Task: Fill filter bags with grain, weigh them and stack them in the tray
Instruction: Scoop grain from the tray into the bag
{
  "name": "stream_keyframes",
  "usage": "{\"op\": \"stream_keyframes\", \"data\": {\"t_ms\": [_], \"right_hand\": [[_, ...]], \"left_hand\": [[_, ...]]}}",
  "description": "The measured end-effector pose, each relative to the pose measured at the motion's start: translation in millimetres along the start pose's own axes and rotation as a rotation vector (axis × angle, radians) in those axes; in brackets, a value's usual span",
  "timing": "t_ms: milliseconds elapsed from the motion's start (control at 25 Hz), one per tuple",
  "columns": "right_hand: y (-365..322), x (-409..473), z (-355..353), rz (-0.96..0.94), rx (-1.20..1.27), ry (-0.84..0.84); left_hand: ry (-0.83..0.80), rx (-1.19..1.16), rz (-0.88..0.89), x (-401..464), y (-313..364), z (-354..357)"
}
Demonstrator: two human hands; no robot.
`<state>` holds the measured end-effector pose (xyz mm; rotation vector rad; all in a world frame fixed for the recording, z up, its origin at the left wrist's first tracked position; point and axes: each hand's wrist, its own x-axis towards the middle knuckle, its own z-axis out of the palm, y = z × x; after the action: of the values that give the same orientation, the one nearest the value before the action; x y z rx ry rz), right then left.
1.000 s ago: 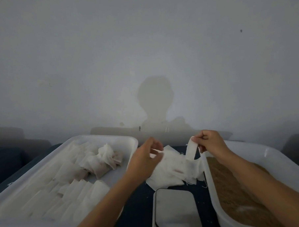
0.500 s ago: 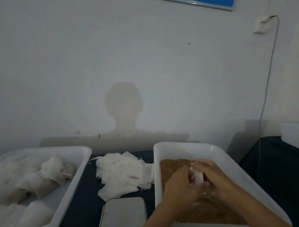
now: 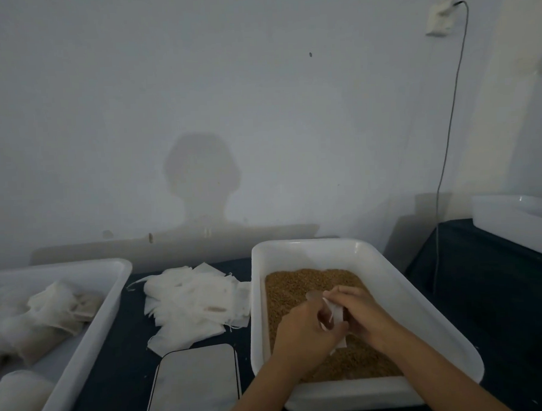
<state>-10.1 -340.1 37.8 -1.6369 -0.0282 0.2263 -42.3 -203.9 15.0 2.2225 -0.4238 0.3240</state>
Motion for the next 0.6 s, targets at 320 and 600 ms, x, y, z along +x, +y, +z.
{"op": "stream_keyframes", "data": {"t_ms": [320,600], "right_hand": [[0.4,-3.4,-0.9,0.022,0.074,-0.08],[2.0,-3.3,-4.1,-0.003,0.15,-0.146]], "left_hand": [[0.053,0.061,-0.001,-2.5,0.8,2.5],[0.098,-0.093,-0.079,0.5,-3.7,1.8]]}}
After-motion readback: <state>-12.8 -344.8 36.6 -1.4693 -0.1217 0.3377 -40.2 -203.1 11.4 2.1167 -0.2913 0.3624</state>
